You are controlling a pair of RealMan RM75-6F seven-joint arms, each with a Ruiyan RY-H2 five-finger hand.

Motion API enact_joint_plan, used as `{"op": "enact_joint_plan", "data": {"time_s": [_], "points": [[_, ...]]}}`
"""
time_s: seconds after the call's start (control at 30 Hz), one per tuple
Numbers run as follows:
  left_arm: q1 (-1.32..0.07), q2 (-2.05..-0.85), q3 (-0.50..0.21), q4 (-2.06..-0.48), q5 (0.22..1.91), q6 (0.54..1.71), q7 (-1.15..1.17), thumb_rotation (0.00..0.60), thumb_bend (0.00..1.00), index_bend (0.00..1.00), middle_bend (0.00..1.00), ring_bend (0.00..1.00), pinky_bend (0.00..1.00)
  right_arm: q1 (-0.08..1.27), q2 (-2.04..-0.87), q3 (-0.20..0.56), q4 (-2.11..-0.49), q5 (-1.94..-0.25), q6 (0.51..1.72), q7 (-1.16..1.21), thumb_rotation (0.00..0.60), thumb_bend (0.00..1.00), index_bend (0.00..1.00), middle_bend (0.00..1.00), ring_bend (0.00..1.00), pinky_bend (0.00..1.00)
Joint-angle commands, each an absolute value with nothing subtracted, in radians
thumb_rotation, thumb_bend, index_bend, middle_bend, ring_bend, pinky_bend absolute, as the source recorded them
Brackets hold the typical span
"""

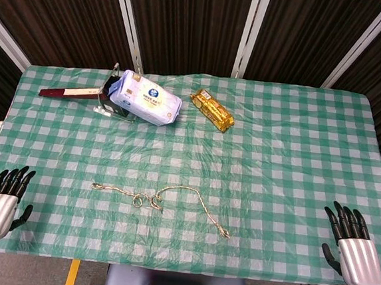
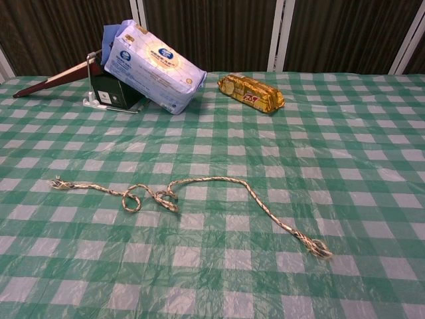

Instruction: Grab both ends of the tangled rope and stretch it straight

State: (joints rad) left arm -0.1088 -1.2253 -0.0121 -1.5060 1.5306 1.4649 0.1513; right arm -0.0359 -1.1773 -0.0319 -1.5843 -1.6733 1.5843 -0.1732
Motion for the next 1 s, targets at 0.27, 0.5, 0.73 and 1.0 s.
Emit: {"op": "enact_joint_plan", "data": {"time_s": [0.27,0.5,0.73,1.0], "points": [[-0.153,-1.276,-0.016,-1.470,1.561,1.424,0.130,0.600,0.42,0.00,0.00,0.00,0.00,-0.041,-1.170,-0.032,-1.583,-1.678,1.600,-0.154,0.600,0.43,0.00,0.00,0.00,0.00],[-0.266,-1.412,-0.059,-1.341,1.559,1.307,0.020,0.600,0.43,0.06,0.00,0.00,0.00,-0.034,-1.189,-0.032,-1.576,-1.684,1.589,-0.178,0.600,0.43,0.00,0.00,0.00,0.00],[-0.332,-1.539,-0.077,-1.190,1.542,1.247,-0.005,0.600,0.42,0.25,0.00,0.00,0.00,-0.030,-1.206,-0.032,-1.575,-1.676,1.569,-0.214,0.600,0.43,0.00,0.00,0.00,0.00],[-0.375,-1.630,-0.079,-1.101,1.534,1.221,-0.002,0.600,0.42,0.37,0.01,0.00,0.00,-0.024,-1.211,-0.024,-1.579,-1.652,1.552,-0.226,0.600,0.43,0.00,0.00,0.00,0.00]]}}
